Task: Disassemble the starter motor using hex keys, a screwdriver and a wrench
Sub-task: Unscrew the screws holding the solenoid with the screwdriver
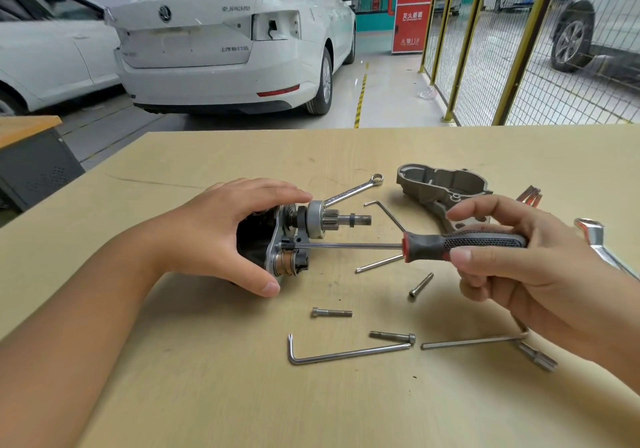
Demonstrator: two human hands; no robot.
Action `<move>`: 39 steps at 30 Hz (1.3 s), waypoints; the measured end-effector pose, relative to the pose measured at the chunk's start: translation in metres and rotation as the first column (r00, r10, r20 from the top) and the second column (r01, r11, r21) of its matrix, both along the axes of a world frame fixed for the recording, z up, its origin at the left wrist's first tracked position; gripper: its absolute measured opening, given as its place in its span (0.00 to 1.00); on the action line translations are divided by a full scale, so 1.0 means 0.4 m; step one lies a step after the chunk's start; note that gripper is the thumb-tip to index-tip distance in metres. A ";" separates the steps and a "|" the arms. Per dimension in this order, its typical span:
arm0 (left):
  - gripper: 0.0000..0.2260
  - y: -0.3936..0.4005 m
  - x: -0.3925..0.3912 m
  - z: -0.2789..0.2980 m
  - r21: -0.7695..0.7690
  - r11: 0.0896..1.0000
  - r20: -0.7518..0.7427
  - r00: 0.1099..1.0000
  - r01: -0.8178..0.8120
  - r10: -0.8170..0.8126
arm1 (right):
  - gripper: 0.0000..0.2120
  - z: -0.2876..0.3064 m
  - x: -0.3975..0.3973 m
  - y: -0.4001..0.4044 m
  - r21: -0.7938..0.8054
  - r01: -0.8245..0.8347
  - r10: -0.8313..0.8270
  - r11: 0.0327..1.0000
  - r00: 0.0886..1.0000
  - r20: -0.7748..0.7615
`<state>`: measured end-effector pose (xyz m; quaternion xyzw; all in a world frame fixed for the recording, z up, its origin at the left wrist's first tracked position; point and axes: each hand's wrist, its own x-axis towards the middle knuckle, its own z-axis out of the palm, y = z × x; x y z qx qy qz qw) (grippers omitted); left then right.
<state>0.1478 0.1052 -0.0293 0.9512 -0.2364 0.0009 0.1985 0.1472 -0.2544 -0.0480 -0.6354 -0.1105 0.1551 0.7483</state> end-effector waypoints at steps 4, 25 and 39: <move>0.48 0.002 0.002 -0.001 0.003 1.000 0.003 1.000 0.001 -0.001 | 0.30 0.007 -0.009 0.015 -0.063 0.011 -0.015 0.998 0.998 -0.056; 0.47 0.001 0.001 0.001 0.002 1.000 0.003 1.000 0.008 -0.008 | 0.31 0.007 0.000 -0.002 -0.033 -0.031 0.031 0.999 0.999 -0.011; 0.47 0.003 0.003 0.000 -0.004 1.000 0.006 1.000 0.019 -0.019 | 0.25 0.005 -0.010 0.012 -0.063 0.011 -0.012 0.998 1.000 -0.012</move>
